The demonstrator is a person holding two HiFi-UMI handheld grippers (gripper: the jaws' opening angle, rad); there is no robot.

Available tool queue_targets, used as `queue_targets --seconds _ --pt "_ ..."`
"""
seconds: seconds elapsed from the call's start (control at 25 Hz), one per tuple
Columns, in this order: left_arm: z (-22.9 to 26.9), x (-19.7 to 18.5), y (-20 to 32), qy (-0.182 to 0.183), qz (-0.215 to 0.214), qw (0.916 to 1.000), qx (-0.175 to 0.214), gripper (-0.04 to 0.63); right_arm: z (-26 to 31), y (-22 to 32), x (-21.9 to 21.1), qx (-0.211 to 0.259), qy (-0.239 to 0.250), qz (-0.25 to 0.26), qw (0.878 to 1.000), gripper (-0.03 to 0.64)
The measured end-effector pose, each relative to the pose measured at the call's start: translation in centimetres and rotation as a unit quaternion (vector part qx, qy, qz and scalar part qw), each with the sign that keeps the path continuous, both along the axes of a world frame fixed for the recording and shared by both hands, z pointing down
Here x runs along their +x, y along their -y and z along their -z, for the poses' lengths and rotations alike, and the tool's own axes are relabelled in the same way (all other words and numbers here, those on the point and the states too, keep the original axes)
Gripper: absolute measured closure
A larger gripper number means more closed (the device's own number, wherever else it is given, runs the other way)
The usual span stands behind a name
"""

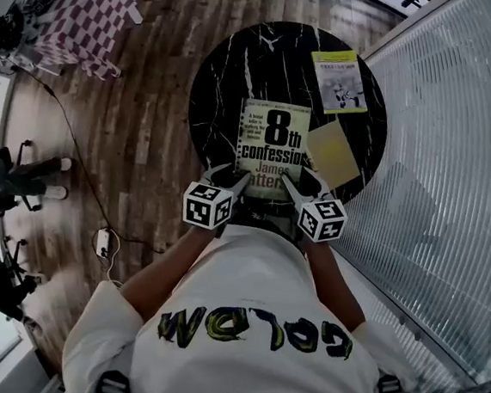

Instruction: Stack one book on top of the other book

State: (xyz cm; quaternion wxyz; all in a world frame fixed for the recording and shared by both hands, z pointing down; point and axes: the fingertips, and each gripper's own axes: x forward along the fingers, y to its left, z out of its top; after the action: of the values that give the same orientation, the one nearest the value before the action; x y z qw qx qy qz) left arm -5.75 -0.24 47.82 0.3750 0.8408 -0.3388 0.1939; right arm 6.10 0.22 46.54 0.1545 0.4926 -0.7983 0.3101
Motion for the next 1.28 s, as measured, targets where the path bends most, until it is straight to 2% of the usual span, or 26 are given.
queue_targets --seconds 0.56,0.72,1.0,1.28 --pt "-0.2 7.3 -1.5 -0.020 -0.085 0.9962 -0.004 0.405 0.3 -3.2 7.0 -0.002 -0.020 -0.086 0.996 0.407" --pt "-0.2 8.4 -1.9 -0.019 -0.097 0.9951 -0.007 0.404 0.4 -3.7 8.0 -0.003 -0.024 -0.097 0.995 0.408" --pt "-0.3 8.7 -2.2 -0.012 -0.110 0.9938 -0.010 0.405 0.4 -3.3 8.4 0.000 -0.030 -0.087 0.996 0.408" --pt "-0.8 8.7 -3.6 -0.009 -0.131 0.9907 -0.034 0.403 0.7 -2.1 8.4 -0.008 -0.066 -0.026 0.997 0.413"
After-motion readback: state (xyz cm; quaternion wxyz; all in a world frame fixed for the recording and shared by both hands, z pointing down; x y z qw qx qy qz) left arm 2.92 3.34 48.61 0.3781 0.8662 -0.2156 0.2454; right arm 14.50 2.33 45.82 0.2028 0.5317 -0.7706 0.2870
